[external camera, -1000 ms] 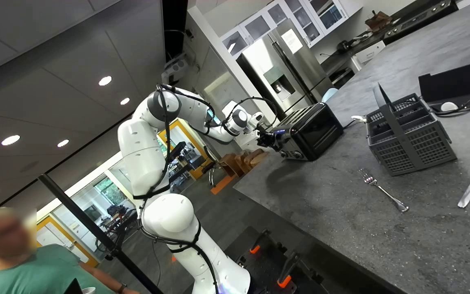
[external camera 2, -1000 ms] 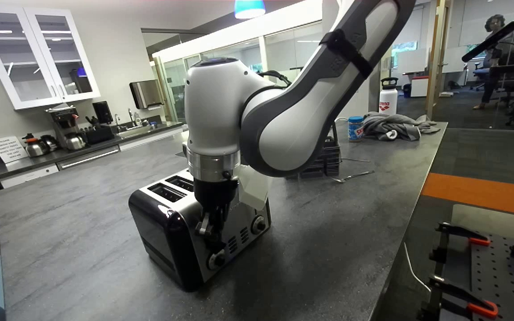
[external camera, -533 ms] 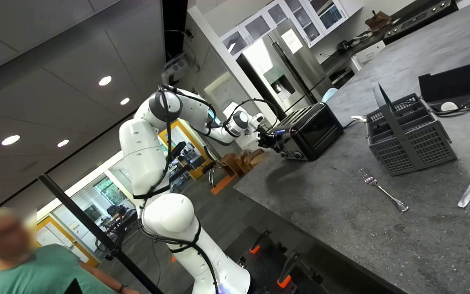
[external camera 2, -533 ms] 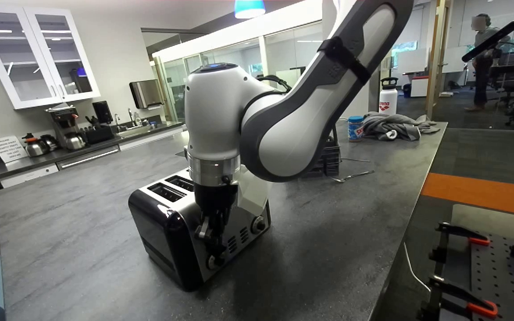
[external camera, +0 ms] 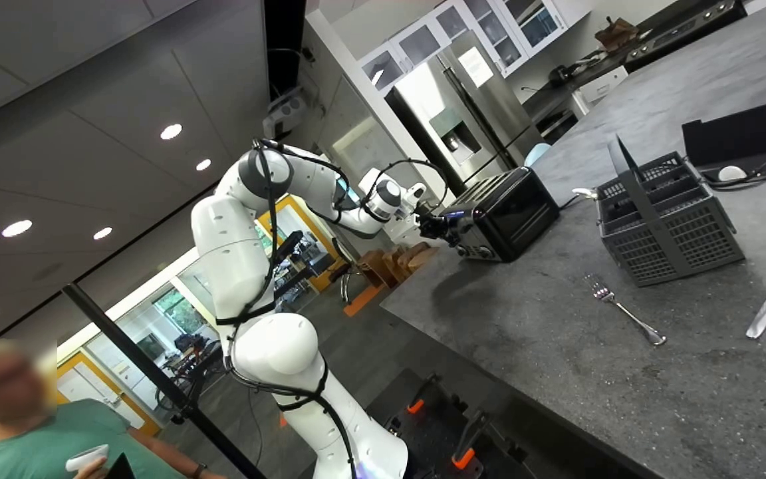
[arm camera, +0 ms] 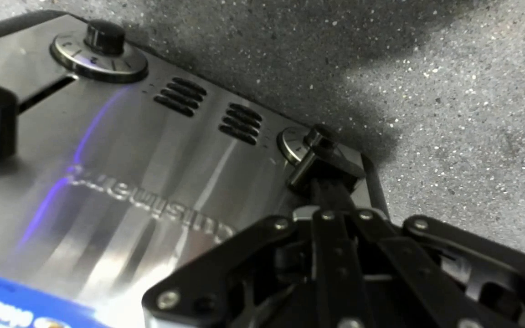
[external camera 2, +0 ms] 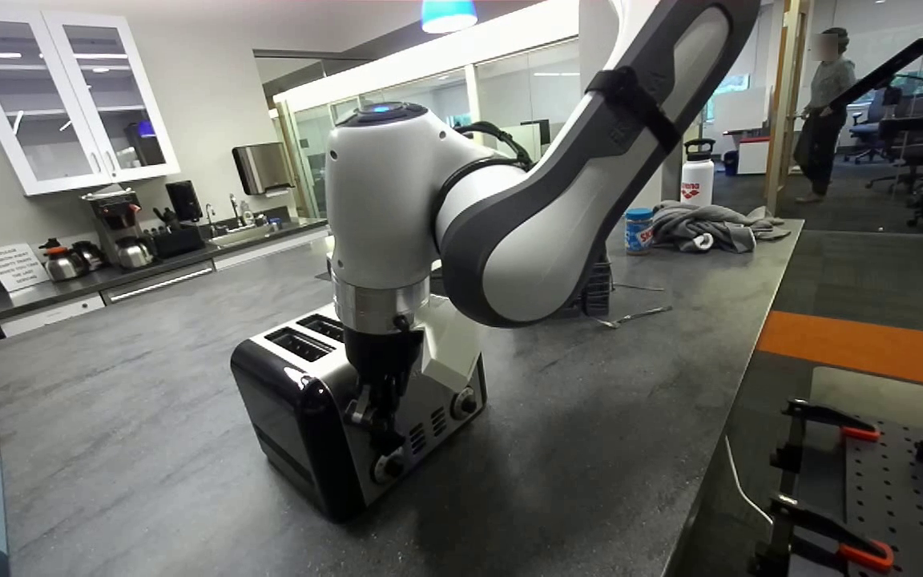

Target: Push down the lever on the left side of the toaster

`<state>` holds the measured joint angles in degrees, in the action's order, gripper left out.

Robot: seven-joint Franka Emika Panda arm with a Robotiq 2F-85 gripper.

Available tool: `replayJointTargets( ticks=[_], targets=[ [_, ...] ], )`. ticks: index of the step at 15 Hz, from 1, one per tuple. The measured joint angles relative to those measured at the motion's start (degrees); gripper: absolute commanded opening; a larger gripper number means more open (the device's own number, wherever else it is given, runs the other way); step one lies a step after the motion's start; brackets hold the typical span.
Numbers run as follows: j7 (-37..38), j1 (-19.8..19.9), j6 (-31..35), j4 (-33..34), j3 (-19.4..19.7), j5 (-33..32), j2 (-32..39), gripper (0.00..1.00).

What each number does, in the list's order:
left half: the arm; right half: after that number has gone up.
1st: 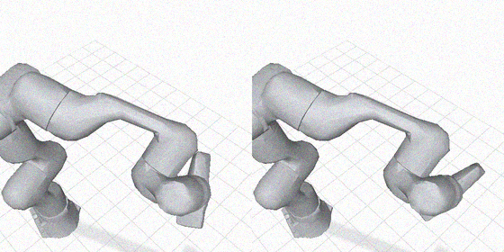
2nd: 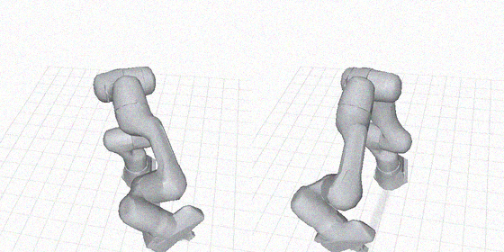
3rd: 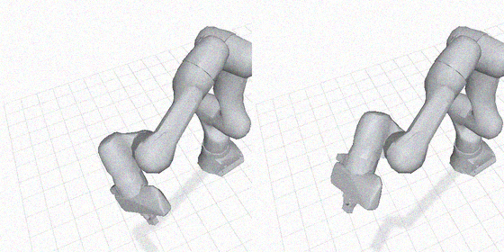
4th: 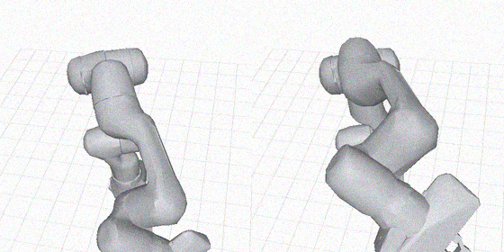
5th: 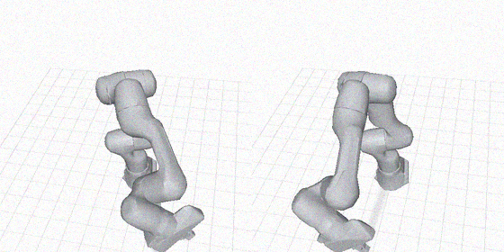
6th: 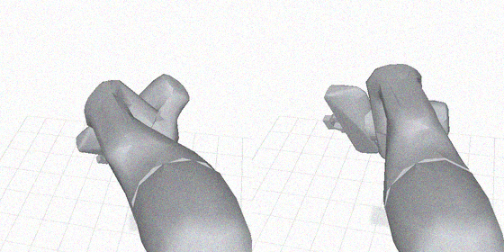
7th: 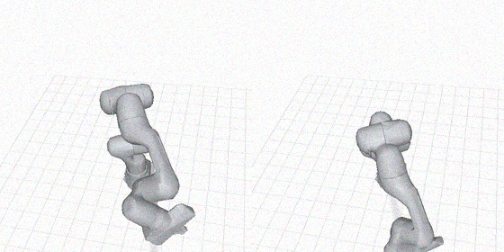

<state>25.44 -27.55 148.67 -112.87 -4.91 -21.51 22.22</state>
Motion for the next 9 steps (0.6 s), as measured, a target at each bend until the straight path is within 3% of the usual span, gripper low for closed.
replayJointTargets(
  ticks=[4, 9],
  targets=[
    [3.8, -0.8, 0.0, -1.2, 0.5, -2.9, -2.4, 0.00],
    [5.8, -0.7, -0.1, -5.4, 0.4, -5.0, -11.1, 0.00]
  ],
)
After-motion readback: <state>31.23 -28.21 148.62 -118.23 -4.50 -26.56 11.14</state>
